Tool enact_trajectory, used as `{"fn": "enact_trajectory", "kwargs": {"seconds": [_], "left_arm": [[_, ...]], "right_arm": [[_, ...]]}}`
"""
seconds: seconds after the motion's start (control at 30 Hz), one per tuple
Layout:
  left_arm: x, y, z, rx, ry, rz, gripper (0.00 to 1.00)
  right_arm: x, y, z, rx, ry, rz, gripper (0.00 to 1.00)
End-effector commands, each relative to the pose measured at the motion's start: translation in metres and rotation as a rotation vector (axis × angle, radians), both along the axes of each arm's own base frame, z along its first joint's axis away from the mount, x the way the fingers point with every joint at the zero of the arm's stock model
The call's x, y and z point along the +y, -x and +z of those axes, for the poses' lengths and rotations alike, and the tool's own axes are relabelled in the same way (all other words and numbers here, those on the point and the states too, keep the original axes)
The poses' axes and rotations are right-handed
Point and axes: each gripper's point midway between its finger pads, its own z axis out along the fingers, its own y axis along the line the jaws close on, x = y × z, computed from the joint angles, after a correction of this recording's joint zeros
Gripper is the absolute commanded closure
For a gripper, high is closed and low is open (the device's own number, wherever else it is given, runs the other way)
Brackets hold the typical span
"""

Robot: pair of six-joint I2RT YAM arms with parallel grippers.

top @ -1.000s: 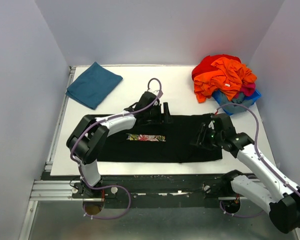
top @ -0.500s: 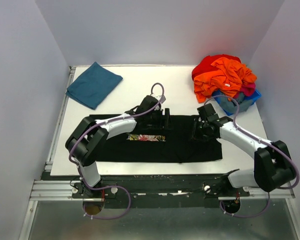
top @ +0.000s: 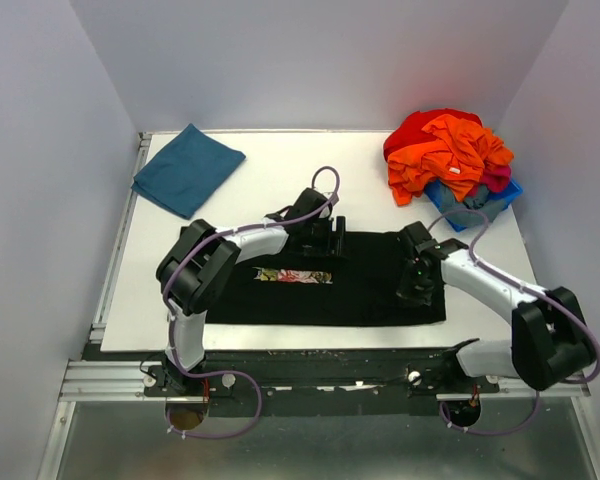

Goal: Fold and stack the t-shirts
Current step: Fold the other side of the tshirt into a rectangle

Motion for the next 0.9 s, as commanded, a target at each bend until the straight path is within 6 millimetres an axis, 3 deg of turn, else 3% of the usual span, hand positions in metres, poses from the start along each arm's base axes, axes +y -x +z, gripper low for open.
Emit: {"fn": "enact_trajectory", "kwargs": {"seconds": [0.0,0.17,0.23,0.3,0.33,0.43,0.53,0.7,0.87], "left_arm": [[0.005,-0.002,-0.016,0.026,-0.064,0.008,0.22],[0.004,-0.005,-0.007,0.004,-0.056,0.006,0.22],[0.003,-0.006,-0.002,-0.005,-0.045,0.000,0.22],[0.002,-0.007,0.003,-0.016,-0.034,-0.002,0.22],[0.001,-0.006,0.004,-0.016,-0.030,-0.004,0.22],[0.000,-0.008,0.008,-0.026,-0.020,0.001,0.22],[-0.001,-0.008,0.007,-0.022,-0.016,-0.002,0.22],[-0.002,-0.007,0.004,-0.015,-0.018,-0.005,0.22],[0.000,-0.011,-0.004,0.005,-0.044,0.012,0.22]], "right_arm": [[-0.032,0.051,0.008,0.082,0.102,-0.115,0.99],[-0.021,0.046,0.029,-0.078,-0.024,-0.091,0.91],[-0.013,0.037,0.037,-0.175,-0.095,-0.054,0.79],[0.005,0.024,0.044,-0.273,-0.201,-0.007,0.57],[0.014,0.019,0.048,-0.304,-0.250,0.015,0.52],[0.027,-0.005,0.054,-0.356,-0.279,0.038,0.49],[0.034,-0.029,0.054,-0.319,-0.238,0.072,0.58],[0.050,-0.053,0.043,-0.281,-0.243,0.122,0.98],[0.059,-0.037,0.012,-0.155,-0.280,0.110,0.99]]}}
